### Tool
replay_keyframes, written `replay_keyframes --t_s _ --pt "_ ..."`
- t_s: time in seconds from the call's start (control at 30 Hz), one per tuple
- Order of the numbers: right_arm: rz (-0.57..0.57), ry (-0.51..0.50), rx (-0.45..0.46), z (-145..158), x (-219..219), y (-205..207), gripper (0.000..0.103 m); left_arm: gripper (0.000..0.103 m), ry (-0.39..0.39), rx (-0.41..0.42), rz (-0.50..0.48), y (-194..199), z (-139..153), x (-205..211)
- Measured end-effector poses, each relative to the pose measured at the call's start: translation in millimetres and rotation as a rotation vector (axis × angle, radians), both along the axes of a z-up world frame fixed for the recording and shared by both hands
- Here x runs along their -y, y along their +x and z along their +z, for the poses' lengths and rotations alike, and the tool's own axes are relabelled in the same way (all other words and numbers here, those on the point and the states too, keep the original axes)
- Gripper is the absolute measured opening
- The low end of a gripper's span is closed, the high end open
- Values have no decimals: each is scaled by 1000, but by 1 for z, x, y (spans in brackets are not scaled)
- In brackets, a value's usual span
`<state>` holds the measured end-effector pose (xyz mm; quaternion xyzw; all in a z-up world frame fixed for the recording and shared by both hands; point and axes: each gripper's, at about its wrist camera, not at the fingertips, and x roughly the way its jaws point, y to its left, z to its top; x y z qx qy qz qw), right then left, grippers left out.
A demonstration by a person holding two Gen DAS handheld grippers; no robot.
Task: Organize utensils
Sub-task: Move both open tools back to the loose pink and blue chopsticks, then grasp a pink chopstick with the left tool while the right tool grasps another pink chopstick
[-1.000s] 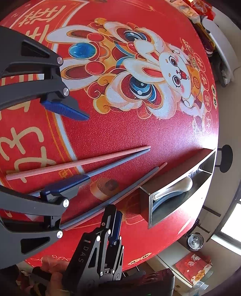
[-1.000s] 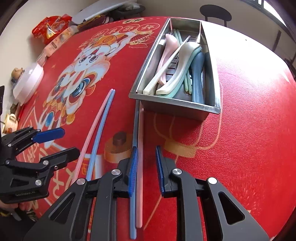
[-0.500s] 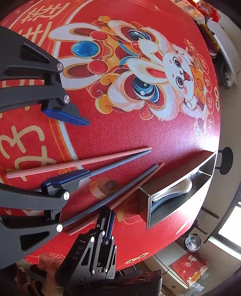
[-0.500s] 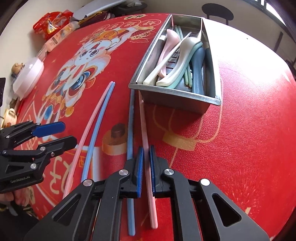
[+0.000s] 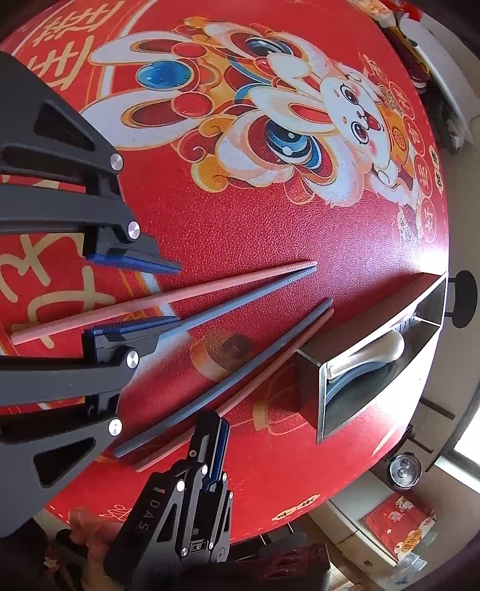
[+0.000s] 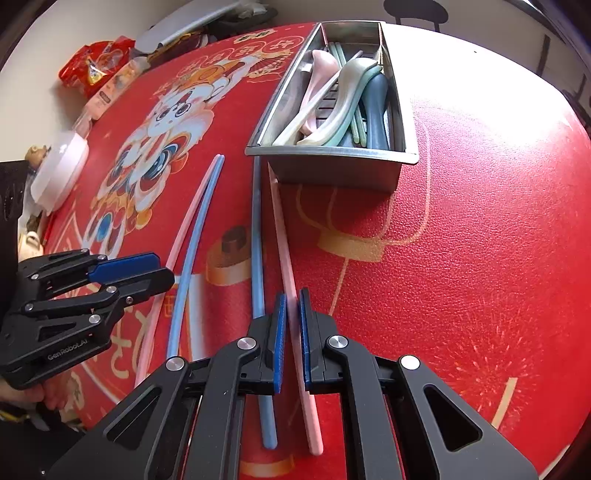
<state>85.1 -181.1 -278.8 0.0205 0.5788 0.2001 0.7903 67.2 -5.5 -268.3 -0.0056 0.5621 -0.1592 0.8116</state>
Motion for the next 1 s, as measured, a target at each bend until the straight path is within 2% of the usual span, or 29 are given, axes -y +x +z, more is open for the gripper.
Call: replay_keyframes --t_s 0.2,0.27,0.3,0.43,0.53,0.87,1.0 --pt "-4 7 1 -1 1 -1 7 22 46 23 -38 -1 -1 9" --pt "-6 10 0 -1 1 -1 7 9 111 38 -47 -1 -2 14" --pt "-7 10 -1 -1 1 -1 7 8 121 35 -46 0 -2 15" --pt "-6 12 -3 0 1 -1 7 6 108 10 -32 3 -3 10" --pt "-7 12 -4 0 1 -1 7 6 69 -13 3 3 -3 -5" --pt "-4 9 -13 0 1 1 7 7 45 -34 94 1 -3 -40" --pt "-4 0 -16 0 0 1 7 7 87 -14 72 -2 -4 -36"
